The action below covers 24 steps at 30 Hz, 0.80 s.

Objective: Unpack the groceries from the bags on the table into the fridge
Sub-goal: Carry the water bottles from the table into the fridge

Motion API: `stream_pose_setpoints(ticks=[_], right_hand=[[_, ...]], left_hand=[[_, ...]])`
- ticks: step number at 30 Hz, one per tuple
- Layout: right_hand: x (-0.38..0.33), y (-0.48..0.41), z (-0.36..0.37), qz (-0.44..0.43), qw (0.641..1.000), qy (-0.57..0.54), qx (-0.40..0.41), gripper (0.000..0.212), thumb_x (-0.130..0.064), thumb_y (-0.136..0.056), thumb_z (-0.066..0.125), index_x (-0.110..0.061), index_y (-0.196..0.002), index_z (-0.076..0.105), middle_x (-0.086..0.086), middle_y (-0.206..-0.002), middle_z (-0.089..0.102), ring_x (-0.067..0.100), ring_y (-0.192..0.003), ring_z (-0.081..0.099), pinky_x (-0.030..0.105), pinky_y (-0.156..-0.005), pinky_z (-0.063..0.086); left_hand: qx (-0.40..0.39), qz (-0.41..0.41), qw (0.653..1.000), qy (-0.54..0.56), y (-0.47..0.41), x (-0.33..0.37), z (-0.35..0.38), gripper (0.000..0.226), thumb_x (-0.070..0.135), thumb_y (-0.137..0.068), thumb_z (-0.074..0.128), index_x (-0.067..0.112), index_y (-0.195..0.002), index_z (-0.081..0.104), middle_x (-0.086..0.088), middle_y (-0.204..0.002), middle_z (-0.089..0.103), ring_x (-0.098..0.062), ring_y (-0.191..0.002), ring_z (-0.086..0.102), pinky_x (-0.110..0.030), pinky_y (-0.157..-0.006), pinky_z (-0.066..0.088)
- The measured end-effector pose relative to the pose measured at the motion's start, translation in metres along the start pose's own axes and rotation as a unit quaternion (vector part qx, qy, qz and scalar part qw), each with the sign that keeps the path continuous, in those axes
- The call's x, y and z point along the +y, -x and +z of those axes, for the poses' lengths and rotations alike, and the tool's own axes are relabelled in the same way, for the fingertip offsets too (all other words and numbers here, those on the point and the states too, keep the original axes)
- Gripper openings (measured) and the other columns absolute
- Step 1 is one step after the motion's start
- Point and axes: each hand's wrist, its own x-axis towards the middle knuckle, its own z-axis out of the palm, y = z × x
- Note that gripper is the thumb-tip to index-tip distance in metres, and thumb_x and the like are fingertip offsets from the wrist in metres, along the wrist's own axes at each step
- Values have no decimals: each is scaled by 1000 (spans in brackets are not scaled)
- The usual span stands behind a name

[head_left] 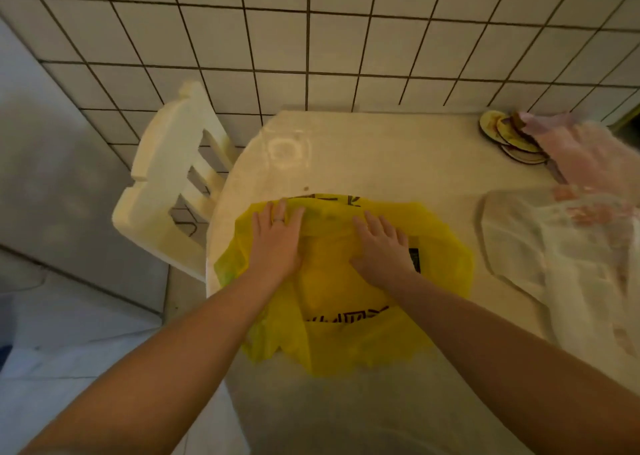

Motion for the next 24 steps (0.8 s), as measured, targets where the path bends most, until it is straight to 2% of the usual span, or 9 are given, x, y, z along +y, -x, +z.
stream_pose_setpoints(ticks=[3, 5, 7, 10, 12, 14, 16, 19, 24], right_hand=[[7, -37, 9, -14, 998, 59, -4, 84, -38, -96, 59, -28, -157, 1, 4, -166, -14, 34, -152, -11, 59, -120, 7], [12, -58, 13, -16, 997, 79, -17, 86, -36, -96, 59, -28, -158, -1, 4, -166, -15, 34, -152, -13, 59, -119, 3], [19, -77, 14, -18, 996, 82, -7, 77, -37, -98, 54, -27, -158, 6, 5, -166, 3, 32, -152, 2, 59, -119, 6], [34, -96, 11, -31, 995, 61, 67, 55, -43, -95, 56, -28, -145, 41, -1, -146, 47, 27, -135, 43, 53, -114, 21], [43, -107, 7, -44, 994, 16, 98, 37, -34, -93, 59, -26, -129, 58, 0, -129, 60, 29, -119, 55, 48, -106, 32], [48, -119, -2, -33, 993, -38, 105, 31, -19, -89, 57, -22, -119, 64, 4, -119, 66, 32, -110, 60, 44, -96, 38], [50, -137, -11, -15, 992, -39, 120, 33, -13, -87, 54, -21, -117, 65, 4, -114, 68, 32, -106, 62, 42, -91, 40], [54, -169, -23, 16, 992, -33, 120, 32, -12, -88, 51, -24, -113, 65, 2, -110, 68, 31, -102, 63, 41, -90, 40], [58, -206, -21, 54, 996, 5, 71, 35, -6, -89, 47, -25, -112, 64, 2, -111, 67, 28, -106, 61, 40, -91, 39]], left_hand=[[-6, -15, 1000, -27, -26, -10, 7, 78, 27, -93, 65, 27, -155, 17, -12, -166, 8, -41, -151, 6, -61, -121, 6], [-3, -29, 999, -21, -39, -17, 9, 72, 25, -95, 60, 29, -155, 19, -10, -164, 16, -39, -150, 13, -60, -120, 11], [9, -33, 999, 1, -50, -24, 8, 62, 21, -95, 55, 29, -151, 30, -8, -158, 34, -36, -143, 32, -53, -116, 25], [37, -39, 997, 47, -66, -36, 0, 40, 16, -94, 50, 25, -133, 53, -8, -128, 62, -34, -112, 59, -44, -89, 47], [57, -67, 993, 77, -80, -43, -8, 35, 11, -93, 49, 21, -125, 57, -10, -111, 67, -34, -96, 63, -43, -74, 49], [62, -90, 988, 104, -95, -51, -13, 32, 10, -94, 49, 21, -123, 58, -10, -103, 67, -32, -91, 63, -40, -67, 47], [55, -101, 986, 124, -112, -60, -15, 28, 13, -96, 49, 22, -120, 58, -10, -103, 66, -32, -93, 62, -37, -67, 44], [23, -122, 980, 157, -140, -72, -10, 24, 18, -97, 49, 24, -118, 60, -12, -112, 66, -34, -101, 61, -39, -76, 47], [-54, -174, 964, 195, -176, -86, 10, 17, 21, -95, 57, 18, -110, 65, -12, -120, 64, -31, -109, 58, -33, -80, 41]])
